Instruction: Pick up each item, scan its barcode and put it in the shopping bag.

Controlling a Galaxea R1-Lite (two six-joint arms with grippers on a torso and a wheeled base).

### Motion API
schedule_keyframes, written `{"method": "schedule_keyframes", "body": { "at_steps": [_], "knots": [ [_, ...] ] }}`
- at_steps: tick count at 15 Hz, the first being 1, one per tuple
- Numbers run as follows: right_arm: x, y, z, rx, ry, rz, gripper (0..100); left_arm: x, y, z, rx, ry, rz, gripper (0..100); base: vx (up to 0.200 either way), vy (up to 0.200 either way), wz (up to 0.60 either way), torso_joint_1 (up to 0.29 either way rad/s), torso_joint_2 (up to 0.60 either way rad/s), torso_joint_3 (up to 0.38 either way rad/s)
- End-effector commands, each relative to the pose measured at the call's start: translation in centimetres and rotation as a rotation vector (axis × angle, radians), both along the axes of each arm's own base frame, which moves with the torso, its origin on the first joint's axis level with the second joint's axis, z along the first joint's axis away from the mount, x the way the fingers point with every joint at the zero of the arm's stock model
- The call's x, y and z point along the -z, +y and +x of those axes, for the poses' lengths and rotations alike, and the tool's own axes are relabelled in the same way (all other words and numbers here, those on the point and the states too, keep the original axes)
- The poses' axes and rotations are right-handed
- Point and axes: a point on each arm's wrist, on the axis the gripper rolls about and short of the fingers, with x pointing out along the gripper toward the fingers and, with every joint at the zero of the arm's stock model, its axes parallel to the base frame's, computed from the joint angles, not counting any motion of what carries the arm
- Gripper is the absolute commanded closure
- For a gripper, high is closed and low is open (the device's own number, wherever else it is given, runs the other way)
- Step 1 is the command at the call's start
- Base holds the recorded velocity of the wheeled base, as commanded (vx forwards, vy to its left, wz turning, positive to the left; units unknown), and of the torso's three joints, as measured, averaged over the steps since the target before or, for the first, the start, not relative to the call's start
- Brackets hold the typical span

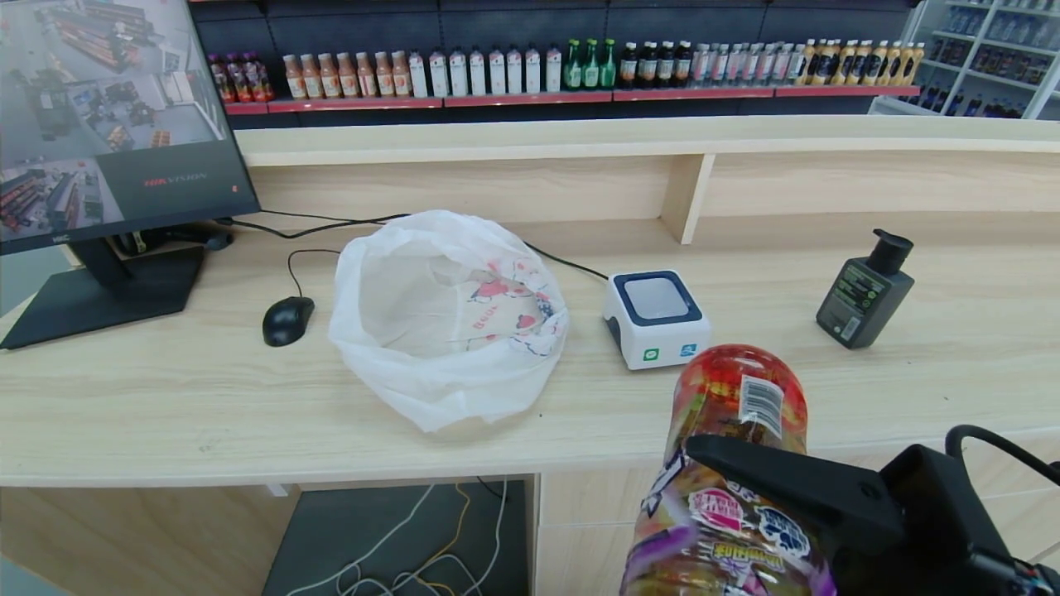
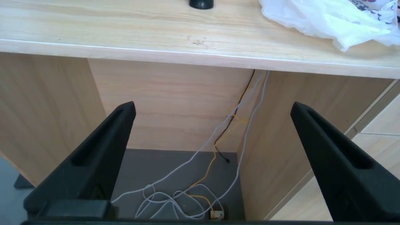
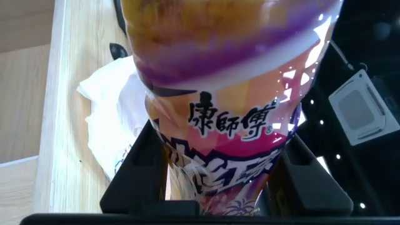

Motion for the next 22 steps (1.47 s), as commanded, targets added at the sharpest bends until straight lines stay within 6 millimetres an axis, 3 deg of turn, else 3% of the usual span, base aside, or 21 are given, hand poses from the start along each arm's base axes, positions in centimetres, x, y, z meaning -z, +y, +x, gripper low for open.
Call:
{"method": "schedule_keyframes", "body": {
  "at_steps": [1,9,11,15,19,22],
  "knots": [
    [0.1,0.4,0.3,0.001,0.037,0.012,100,0.0,0.0,0.0,-0.001,0.000,0.000,0,0.000,0.000,0.00,0.000,0.00,0.000],
    [1.2,1.3,1.8,0.051,0.405,0.147,100,0.0,0.0,0.0,-0.001,0.000,0.000,0,0.000,0.000,0.00,0.000,0.00,0.000],
    [0.2,1.8,2.5,0.022,0.489,0.243,100,0.0,0.0,0.0,-0.001,0.000,0.000,0,0.000,0.000,0.00,0.000,0.00,0.000],
    [-0.3,0.6,4.6,0.036,0.682,0.415,100,0.0,0.0,0.0,-0.001,0.000,0.000,0,0.000,0.000,0.00,0.000,0.00,0.000],
    [-3.9,1.7,6.9,0.018,0.779,0.746,100,0.0,0.0,0.0,-0.001,0.000,0.000,0,0.000,0.000,0.00,0.000,0.00,0.000],
    [-3.6,1.2,7.7,0.044,0.907,0.919,100,0.0,0.0,0.0,-0.001,0.000,0.000,0,0.000,0.000,0.00,0.000,0.00,0.000]
  ]
}}
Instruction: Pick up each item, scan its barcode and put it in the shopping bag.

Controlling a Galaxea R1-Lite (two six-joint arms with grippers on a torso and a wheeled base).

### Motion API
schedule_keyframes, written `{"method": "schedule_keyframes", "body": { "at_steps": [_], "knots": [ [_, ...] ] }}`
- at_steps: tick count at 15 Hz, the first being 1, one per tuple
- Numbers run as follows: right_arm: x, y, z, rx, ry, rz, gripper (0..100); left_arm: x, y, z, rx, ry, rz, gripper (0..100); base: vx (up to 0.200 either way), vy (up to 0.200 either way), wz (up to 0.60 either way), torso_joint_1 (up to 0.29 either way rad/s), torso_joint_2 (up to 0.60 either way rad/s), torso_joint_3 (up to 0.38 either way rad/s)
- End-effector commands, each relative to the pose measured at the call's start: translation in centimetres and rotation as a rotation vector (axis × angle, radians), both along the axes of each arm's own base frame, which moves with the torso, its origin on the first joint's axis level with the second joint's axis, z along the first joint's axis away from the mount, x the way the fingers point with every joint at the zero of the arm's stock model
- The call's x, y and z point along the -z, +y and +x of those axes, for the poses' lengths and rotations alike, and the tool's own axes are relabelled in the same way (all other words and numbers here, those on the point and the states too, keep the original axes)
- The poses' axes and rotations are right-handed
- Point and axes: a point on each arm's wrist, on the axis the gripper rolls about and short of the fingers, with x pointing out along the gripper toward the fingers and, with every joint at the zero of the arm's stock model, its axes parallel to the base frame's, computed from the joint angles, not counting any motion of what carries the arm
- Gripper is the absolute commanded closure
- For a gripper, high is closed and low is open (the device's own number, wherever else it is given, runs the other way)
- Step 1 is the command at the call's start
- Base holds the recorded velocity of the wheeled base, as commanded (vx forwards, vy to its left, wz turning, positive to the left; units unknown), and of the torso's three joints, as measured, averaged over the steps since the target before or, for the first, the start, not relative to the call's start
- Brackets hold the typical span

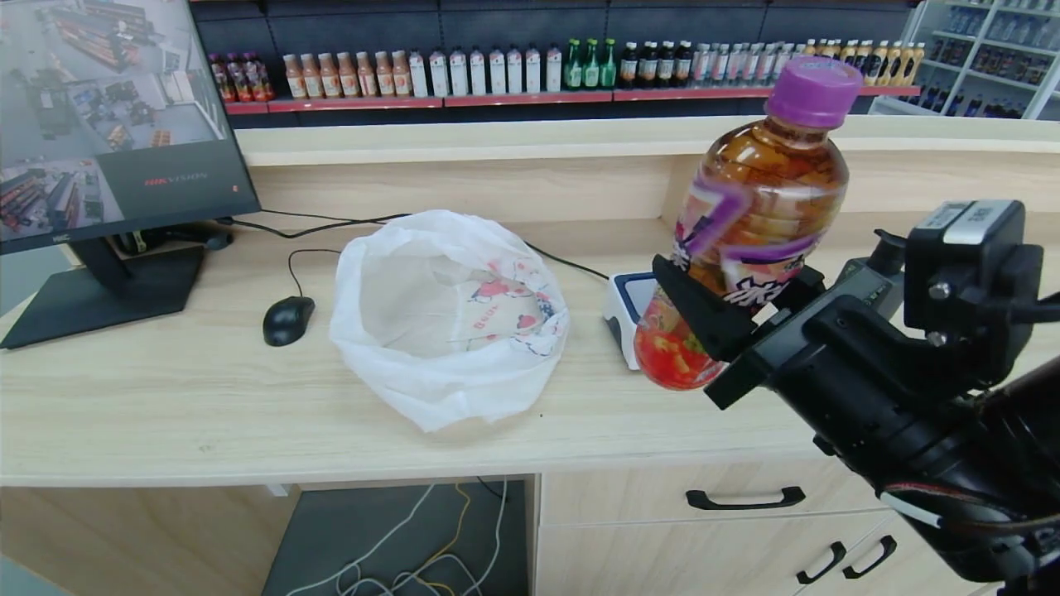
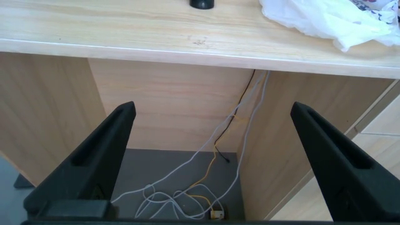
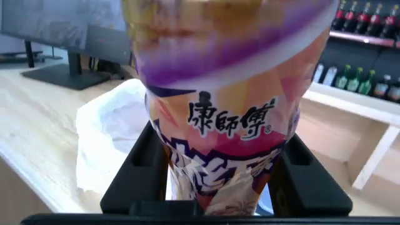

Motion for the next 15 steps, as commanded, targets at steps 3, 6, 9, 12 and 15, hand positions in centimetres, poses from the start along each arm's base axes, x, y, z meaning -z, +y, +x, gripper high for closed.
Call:
{"method": "schedule_keyframes", "body": {
  "at_steps": [3,6,9,12,15],
  "knots": [
    [0.7,-1.1,2.4,0.072,0.076,0.068,100,0.0,0.0,0.0,-0.001,0.000,-0.001,0,0.000,0.000,0.00,0.000,0.00,0.000],
    [0.6,-1.1,3.9,0.048,0.077,0.090,100,0.0,0.0,0.0,-0.001,0.000,-0.001,0,0.000,0.000,0.00,0.000,0.00,0.000],
    [1.3,-2.0,4.8,0.085,0.110,0.100,100,0.0,0.0,0.0,-0.001,0.000,-0.001,0,0.000,0.000,0.00,0.000,0.00,0.000],
    [2.1,-2.9,4.8,0.103,0.151,0.106,100,0.0,0.0,0.0,-0.001,0.000,-0.001,0,0.000,0.000,0.00,0.000,0.00,0.000],
    [3.1,-3.2,4.5,0.088,0.220,0.135,100,0.0,0.0,0.0,-0.001,0.000,-0.001,0,0.000,0.000,0.00,0.000,0.00,0.000]
  ]
}}
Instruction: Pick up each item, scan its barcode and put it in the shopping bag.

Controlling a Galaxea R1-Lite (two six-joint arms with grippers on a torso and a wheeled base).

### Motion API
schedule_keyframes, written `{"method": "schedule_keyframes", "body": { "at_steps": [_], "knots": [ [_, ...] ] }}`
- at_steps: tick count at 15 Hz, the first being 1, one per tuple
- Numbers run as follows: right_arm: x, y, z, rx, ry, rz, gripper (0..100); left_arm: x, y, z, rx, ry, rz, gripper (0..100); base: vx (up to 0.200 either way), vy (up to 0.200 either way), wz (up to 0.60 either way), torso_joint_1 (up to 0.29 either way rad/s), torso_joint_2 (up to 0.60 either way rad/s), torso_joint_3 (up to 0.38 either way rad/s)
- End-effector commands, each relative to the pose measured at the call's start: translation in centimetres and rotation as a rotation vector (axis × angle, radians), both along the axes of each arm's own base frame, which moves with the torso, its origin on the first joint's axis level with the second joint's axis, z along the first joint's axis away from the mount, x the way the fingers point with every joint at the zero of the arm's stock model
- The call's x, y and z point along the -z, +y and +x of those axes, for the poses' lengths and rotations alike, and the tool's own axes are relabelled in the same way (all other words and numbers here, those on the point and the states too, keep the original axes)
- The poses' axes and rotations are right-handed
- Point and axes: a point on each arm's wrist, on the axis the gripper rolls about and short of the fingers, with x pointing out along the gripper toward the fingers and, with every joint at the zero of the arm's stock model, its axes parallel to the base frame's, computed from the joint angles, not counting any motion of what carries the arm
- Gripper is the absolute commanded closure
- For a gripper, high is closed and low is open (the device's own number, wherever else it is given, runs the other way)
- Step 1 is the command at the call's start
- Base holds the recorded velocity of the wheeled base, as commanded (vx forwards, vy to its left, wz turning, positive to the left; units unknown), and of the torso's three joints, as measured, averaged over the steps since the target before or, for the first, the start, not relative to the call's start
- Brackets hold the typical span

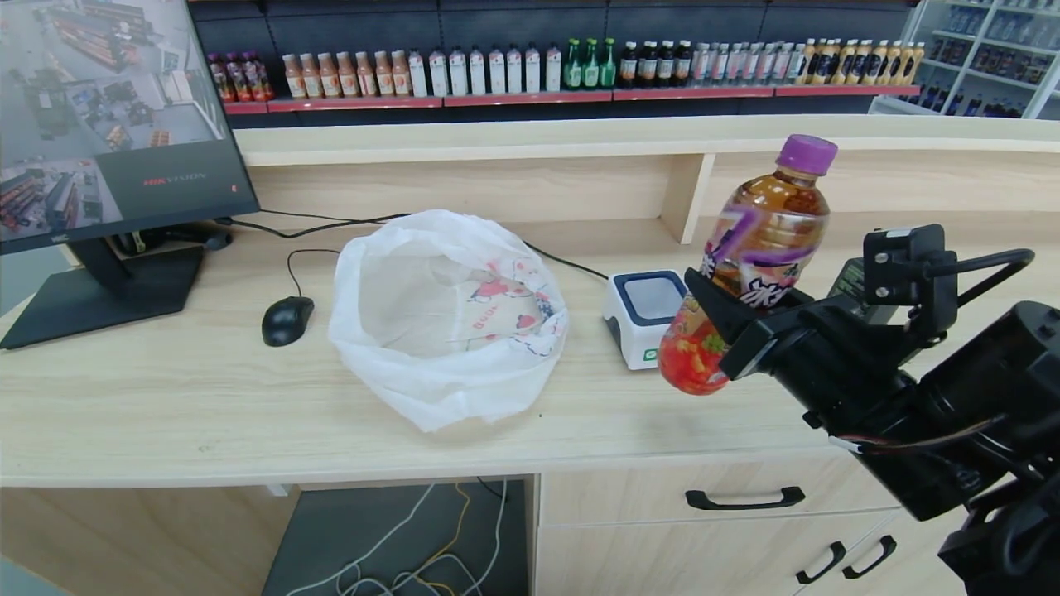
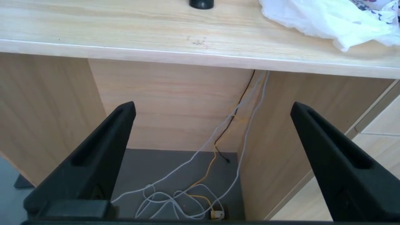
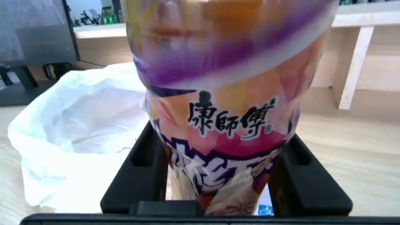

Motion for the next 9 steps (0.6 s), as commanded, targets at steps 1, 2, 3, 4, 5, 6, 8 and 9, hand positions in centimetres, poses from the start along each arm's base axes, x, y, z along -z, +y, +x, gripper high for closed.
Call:
{"method": "schedule_keyframes", "body": {
  "at_steps": [1,2,3,4,5,6,8,9],
  "knots": [
    [0.2,-0.2,0.2,0.006,0.006,0.000,100,0.0,0.0,0.0,-0.001,0.000,0.000,0,0.000,0.000,0.00,0.000,0.00,0.000],
    [0.2,-0.1,0.2,0.006,0.005,0.002,100,0.0,0.0,0.0,-0.001,0.000,0.000,0,0.000,0.000,0.00,0.000,0.00,0.000],
    [0.3,-0.5,0.8,0.028,0.011,0.006,100,0.0,0.0,0.0,-0.001,0.000,0.000,0,0.000,0.000,0.00,0.000,0.00,0.000],
    [0.1,-0.7,1.1,0.039,0.002,0.011,100,0.0,0.0,0.0,-0.001,0.000,0.000,0,0.000,0.000,0.00,0.000,0.00,0.000],
    [0.0,-0.8,1.3,0.045,0.000,0.012,100,0.0,0.0,0.0,-0.001,0.000,0.000,0,0.000,0.000,0.00,0.000,0.00,0.000],
    [0.1,-0.8,1.3,0.045,0.001,0.011,100,0.0,0.0,0.0,-0.001,0.000,0.000,0,0.000,0.000,0.00,0.000,0.00,0.000],
    [0.0,-0.7,1.5,0.045,-0.002,0.015,100,0.0,0.0,0.0,-0.001,0.000,0.000,0,0.000,0.000,0.00,0.000,0.00,0.000],
    [0.0,-0.7,1.6,0.042,-0.001,0.017,100,0.0,0.0,0.0,-0.001,0.000,0.000,0,0.000,0.000,0.00,0.000,0.00,0.000]
  ]
}}
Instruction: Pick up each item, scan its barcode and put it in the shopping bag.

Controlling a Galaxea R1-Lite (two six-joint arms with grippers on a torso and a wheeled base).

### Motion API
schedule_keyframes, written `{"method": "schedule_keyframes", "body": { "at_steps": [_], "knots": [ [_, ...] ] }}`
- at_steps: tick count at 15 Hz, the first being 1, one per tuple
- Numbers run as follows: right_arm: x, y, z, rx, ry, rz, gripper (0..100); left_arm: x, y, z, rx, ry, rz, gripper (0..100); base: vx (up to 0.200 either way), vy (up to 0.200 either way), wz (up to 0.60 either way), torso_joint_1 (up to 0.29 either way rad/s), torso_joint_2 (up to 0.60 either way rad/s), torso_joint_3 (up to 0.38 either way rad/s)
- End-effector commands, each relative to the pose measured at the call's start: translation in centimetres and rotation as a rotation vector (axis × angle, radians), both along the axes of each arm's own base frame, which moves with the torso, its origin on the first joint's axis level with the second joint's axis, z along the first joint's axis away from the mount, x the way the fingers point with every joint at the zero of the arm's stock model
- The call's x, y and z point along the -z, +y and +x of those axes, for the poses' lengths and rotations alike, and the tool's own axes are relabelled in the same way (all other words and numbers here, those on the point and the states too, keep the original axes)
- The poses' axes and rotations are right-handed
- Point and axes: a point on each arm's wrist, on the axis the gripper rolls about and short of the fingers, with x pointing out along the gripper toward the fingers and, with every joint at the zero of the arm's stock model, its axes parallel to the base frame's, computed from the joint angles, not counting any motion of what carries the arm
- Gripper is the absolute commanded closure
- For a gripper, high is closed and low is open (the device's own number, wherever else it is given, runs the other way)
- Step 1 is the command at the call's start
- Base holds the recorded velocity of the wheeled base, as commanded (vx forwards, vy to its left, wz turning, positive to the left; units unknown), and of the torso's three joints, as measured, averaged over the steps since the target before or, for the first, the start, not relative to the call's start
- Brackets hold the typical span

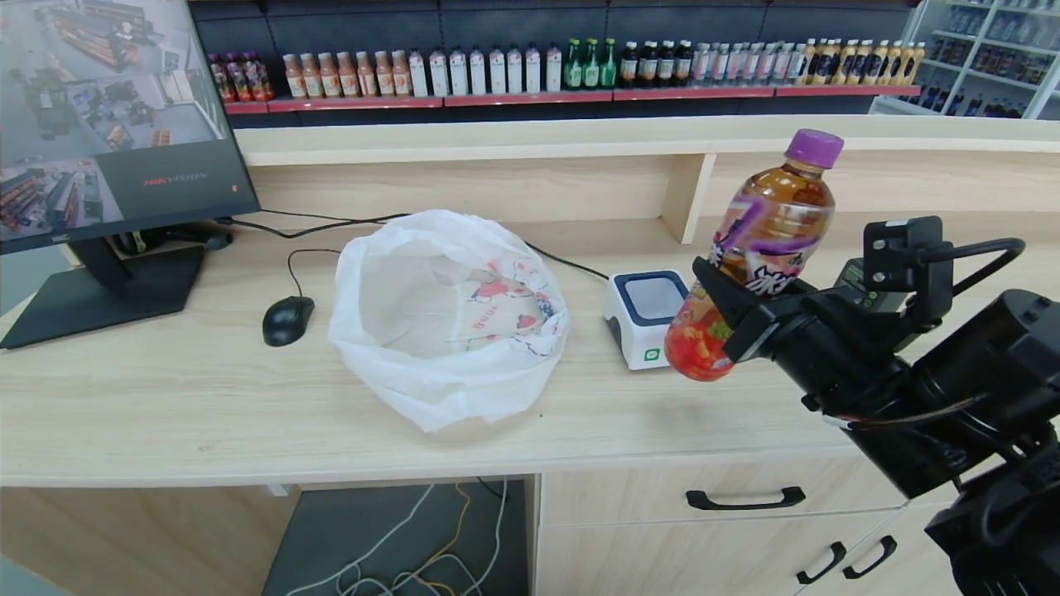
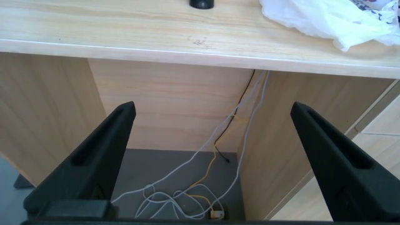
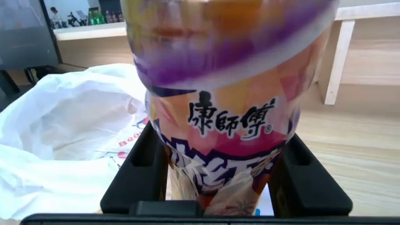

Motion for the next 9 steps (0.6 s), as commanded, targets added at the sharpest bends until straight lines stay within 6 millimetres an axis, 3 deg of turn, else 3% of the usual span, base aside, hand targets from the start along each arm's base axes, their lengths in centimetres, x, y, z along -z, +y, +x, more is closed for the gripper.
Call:
{"method": "schedule_keyframes", "body": {
  "at_steps": [1,6,9],
  "knots": [
    [-0.2,0.3,0.4,-0.005,-0.006,0.022,100,0.0,0.0,0.0,-0.001,0.000,-0.001,0,0.000,0.000,0.00,0.000,0.00,0.000],
    [-2.3,1.7,1.5,-0.082,0.023,0.185,100,0.0,0.0,0.0,-0.001,0.000,-0.001,0,0.000,0.000,0.00,0.000,0.00,0.000],
    [-3.2,2.9,3.6,-0.115,0.070,0.312,100,0.0,0.0,0.0,-0.001,0.000,-0.001,0,0.000,0.000,0.00,0.000,0.00,0.000]
  ]
}}
